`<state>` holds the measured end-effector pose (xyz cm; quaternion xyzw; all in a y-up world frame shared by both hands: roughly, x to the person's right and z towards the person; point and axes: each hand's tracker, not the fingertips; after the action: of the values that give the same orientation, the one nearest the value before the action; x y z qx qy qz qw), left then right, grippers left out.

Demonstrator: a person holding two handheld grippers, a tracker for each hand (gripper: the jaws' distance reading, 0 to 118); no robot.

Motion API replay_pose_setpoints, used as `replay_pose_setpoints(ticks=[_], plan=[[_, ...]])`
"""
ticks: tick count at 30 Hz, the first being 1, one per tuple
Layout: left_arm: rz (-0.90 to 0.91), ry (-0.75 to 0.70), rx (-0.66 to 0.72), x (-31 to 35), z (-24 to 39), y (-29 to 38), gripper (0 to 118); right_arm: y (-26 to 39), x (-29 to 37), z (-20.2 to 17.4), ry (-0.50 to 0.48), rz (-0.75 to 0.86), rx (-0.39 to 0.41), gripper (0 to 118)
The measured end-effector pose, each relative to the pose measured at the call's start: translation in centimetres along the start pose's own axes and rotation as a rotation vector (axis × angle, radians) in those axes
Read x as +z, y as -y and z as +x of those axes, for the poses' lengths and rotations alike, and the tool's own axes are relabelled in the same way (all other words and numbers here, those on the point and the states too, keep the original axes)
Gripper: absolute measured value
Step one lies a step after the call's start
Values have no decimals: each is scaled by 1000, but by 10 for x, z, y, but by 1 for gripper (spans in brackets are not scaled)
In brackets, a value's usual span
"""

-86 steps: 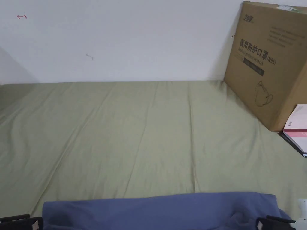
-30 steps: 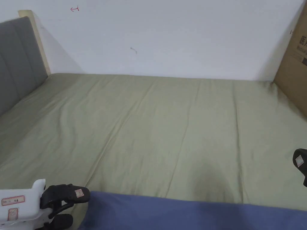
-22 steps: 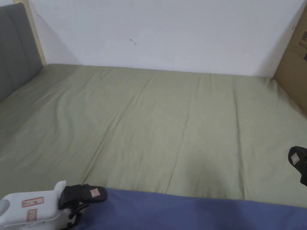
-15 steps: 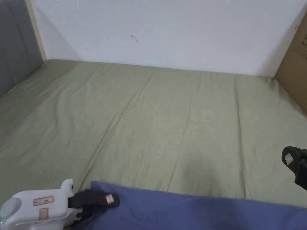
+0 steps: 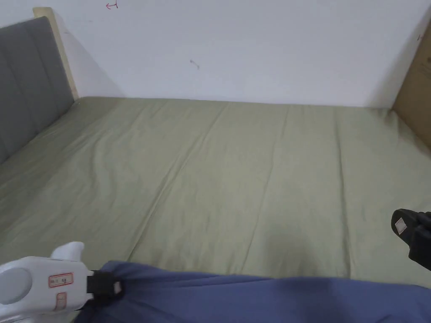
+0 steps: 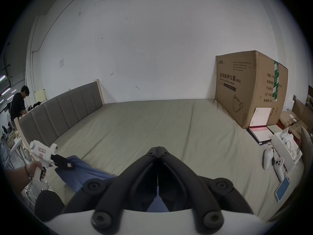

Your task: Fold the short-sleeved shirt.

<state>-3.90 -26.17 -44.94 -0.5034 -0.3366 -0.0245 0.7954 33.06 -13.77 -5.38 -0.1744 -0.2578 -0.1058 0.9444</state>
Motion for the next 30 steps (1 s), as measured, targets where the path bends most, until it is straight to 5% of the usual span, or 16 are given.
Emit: replay_pose_setpoints(ticks=[2,4,8,14,18,22,26,29,30], plan=[[74,-198,-176,21,14,2,7,1,3,5,-1,0,-9,0],[113,-249,-158,23,18,0,6,1,6,11,-1,4,-23,0],[145,50,-88,35,72,2,5,2,14,21,4,16,-55,0],[-52,392,-30,-17,181,10,5,7,24,31,6,16,-91,0],[-143,338,-270,-66,271,22,5,12,32,36,12,13,-101,0],[-296,340,-285,-113,315,41,6,15,36,46,23,5,-119,0],[-327,478,-184,-113,308,44,57,17,36,56,29,-3,-156,0],[-265,563,-157,-85,291,34,118,20,33,61,35,-3,-165,0],[-232,580,-159,-73,285,31,116,20,32,62,36,-1,-165,0]])
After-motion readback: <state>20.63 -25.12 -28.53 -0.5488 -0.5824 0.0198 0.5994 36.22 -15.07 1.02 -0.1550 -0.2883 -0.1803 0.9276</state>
